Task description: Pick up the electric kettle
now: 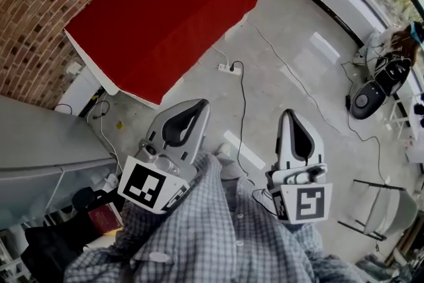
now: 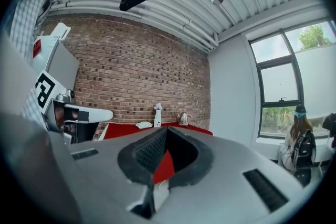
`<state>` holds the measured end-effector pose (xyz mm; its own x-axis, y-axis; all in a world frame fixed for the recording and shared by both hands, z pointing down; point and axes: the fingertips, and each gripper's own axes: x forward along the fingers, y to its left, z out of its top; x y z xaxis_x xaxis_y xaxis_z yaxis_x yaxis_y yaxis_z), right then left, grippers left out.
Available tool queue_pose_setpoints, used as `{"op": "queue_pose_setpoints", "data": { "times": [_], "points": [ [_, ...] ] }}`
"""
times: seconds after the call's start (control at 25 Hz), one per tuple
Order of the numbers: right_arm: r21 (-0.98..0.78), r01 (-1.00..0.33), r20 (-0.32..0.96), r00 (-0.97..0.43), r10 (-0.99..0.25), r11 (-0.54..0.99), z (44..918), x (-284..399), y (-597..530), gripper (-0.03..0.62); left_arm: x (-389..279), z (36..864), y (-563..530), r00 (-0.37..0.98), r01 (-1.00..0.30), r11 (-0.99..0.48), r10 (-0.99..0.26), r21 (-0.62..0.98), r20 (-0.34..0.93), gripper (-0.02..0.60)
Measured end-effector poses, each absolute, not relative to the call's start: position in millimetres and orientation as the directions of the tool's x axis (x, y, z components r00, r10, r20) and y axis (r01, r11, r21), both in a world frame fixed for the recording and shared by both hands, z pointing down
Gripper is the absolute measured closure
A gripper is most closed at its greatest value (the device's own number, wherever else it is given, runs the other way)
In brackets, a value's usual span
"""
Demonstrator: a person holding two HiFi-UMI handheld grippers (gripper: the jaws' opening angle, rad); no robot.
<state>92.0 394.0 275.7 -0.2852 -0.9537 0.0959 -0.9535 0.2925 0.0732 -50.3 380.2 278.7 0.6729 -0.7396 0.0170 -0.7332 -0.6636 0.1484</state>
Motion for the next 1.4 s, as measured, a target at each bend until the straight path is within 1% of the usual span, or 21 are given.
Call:
{"op": "queue_pose_setpoints", "data": {
  "times": [0.2, 0.32, 0.4, 0.52, 0.88, 1.04, 1.24, 1.4],
  "points": [
    [0.073, -0.954, 0.078, -0.286, -0.955, 0.291, 273, 126, 356, 0.588, -16, 275, 343, 0.679, -0.728, -0.671, -0.735, 0.139, 0.006, 0.581],
    [0.067, -0.945, 0.062, -0.316, -0.947, 0.320, 272, 131, 341, 0.588, -5, 277, 332, 0.680, -0.727, -0.672, -0.733, 0.143, 0.010, 0.581],
    [0.068, -0.945, 0.076, -0.316, -0.946, 0.321, 276, 138, 333, 0.588, 1, 280, 325, 0.680, -0.728, -0.670, -0.733, 0.147, 0.024, 0.581],
    [0.053, -0.947, 0.056, -0.314, -0.948, 0.317, 275, 145, 322, 0.588, 9, 279, 311, 0.678, -0.730, -0.669, -0.734, 0.140, 0.028, 0.581],
    [0.081, -0.975, 0.124, -0.194, -0.973, 0.205, 294, 183, 294, 0.588, 32, 286, 267, 0.711, -0.699, -0.699, -0.703, 0.151, 0.036, 0.581],
    [0.075, -0.984, 0.116, -0.152, -0.982, 0.162, 294, 197, 268, 0.588, 43, 288, 235, 0.729, -0.680, -0.717, -0.684, 0.151, 0.030, 0.581],
    [0.065, -0.985, 0.089, -0.157, -0.984, 0.163, 284, 200, 223, 0.588, 51, 282, 186, 0.740, -0.667, -0.730, -0.672, 0.149, 0.020, 0.581],
    [0.081, -0.991, 0.104, -0.100, -0.990, 0.108, 282, 207, 179, 0.588, 50, 277, 143, 0.747, -0.659, -0.739, -0.664, 0.143, 0.008, 0.581]
  ]
}}
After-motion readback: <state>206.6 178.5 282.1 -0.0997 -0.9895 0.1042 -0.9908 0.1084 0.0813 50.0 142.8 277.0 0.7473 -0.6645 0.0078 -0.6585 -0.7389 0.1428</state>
